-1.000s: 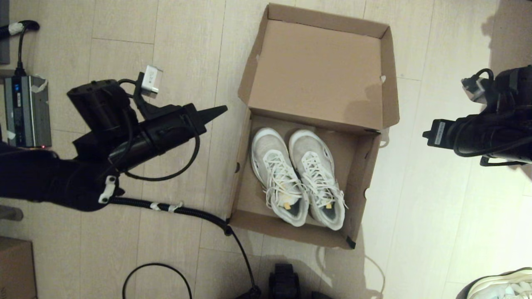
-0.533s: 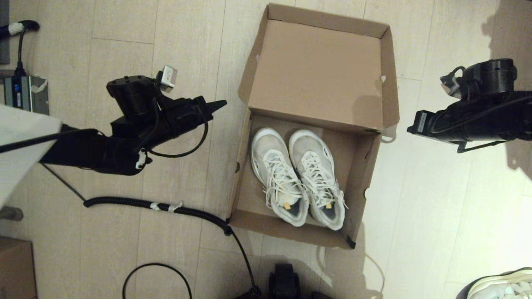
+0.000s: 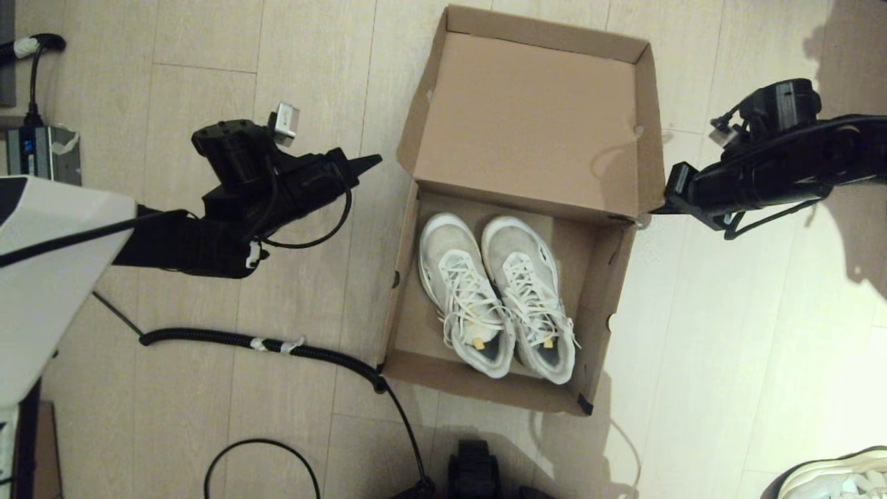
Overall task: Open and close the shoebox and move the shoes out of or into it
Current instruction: Close the shoe box
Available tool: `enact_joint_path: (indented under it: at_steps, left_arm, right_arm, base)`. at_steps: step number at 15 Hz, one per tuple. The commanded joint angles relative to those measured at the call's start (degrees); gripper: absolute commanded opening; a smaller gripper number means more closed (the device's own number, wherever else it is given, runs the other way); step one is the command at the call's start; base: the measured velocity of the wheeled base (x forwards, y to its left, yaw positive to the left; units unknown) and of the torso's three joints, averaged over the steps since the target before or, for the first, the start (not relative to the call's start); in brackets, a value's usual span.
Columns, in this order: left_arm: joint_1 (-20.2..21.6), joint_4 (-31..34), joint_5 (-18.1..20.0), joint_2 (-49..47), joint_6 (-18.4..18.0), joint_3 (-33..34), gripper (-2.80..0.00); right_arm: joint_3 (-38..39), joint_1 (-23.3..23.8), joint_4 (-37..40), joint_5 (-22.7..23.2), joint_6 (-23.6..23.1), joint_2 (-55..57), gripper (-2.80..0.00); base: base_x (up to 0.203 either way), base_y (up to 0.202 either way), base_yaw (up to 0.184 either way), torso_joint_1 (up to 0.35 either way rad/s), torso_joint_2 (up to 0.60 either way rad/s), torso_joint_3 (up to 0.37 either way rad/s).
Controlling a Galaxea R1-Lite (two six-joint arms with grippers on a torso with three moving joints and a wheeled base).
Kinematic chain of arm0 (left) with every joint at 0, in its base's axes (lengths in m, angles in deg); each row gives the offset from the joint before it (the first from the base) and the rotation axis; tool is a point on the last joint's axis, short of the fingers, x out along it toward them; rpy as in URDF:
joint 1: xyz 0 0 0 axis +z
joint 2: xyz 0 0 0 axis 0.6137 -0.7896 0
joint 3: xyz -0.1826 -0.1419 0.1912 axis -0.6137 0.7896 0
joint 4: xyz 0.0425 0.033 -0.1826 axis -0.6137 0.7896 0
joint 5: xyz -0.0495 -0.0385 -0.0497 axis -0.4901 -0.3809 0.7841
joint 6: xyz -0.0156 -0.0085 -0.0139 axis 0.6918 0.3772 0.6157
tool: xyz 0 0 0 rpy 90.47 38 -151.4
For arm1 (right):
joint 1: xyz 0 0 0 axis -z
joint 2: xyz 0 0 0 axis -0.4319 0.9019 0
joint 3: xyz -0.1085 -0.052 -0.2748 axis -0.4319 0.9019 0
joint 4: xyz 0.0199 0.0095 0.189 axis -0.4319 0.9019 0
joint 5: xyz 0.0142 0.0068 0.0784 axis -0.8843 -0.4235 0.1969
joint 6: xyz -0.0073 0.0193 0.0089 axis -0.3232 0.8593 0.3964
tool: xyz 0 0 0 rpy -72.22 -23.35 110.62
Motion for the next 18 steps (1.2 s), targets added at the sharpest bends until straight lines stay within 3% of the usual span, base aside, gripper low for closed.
enact_joint_path:
  at_steps: [1,2,4,8,9,11,14,15,18]
  left_arm:
    - [0.0,-0.5,0.5,-0.5,2.8,-1.0,-2.80]
    - [-0.1,-0.9,0.5,-0.9,6.3,-2.2,-2.80]
    - [-0.1,-2.4,0.8,-2.3,11.4,-5.1,-2.80]
    - [-0.8,-4.0,4.2,-3.3,15.6,-8.1,-2.80]
    - [-0.9,-4.0,4.7,-3.6,16.0,-8.2,-2.80]
    - [-0.8,-4.2,5.4,-4.3,16.2,-8.2,-2.80]
    - [-0.7,-5.6,5.4,-3.7,16.4,-7.8,-2.80]
    - [-0.7,-5.6,5.4,-3.4,16.4,-7.8,-2.80]
    - [-0.9,-5.6,5.4,-2.3,16.4,-7.7,-2.80]
  right_arm:
    - [-0.2,0.7,0.0,5.6,1.3,1.2,-2.80]
    - [0.9,1.7,-1.8,9.8,1.9,0.6,-2.80]
    - [5.4,3.1,-11.1,11.2,2.3,0.1,-2.80]
    - [17.6,5.2,-33.3,15.7,5.0,-1.3,-2.80]
    - [20.0,5.7,-40.1,17.4,8.1,-1.4,-2.80]
    - [24.7,6.9,-55.2,23.4,18.8,-1.2,-2.80]
    - [27.7,7.6,-75.0,27.3,34.2,1.2,-2.80]
    - [27.9,7.6,-78.4,28.1,37.4,2.7,-2.80]
    - [28.0,7.6,-79.5,28.3,37.6,3.8,-2.80]
  base:
    - [0.000,0.000,0.000,0.000,0.00,0.000]
    - [0.000,0.000,0.000,0.000,0.00,0.000]
    - [0.000,0.000,0.000,0.000,0.00,0.000]
    - [0.000,0.000,0.000,0.000,0.00,0.000]
    - [0.000,0.000,0.000,0.000,0.00,0.000]
    - [0.000,0.000,0.000,0.000,0.00,0.000]
    - [0.000,0.000,0.000,0.000,0.00,0.000]
    - [0.000,0.000,0.000,0.000,0.00,0.000]
    - [0.000,0.000,0.000,0.000,0.00,0.000]
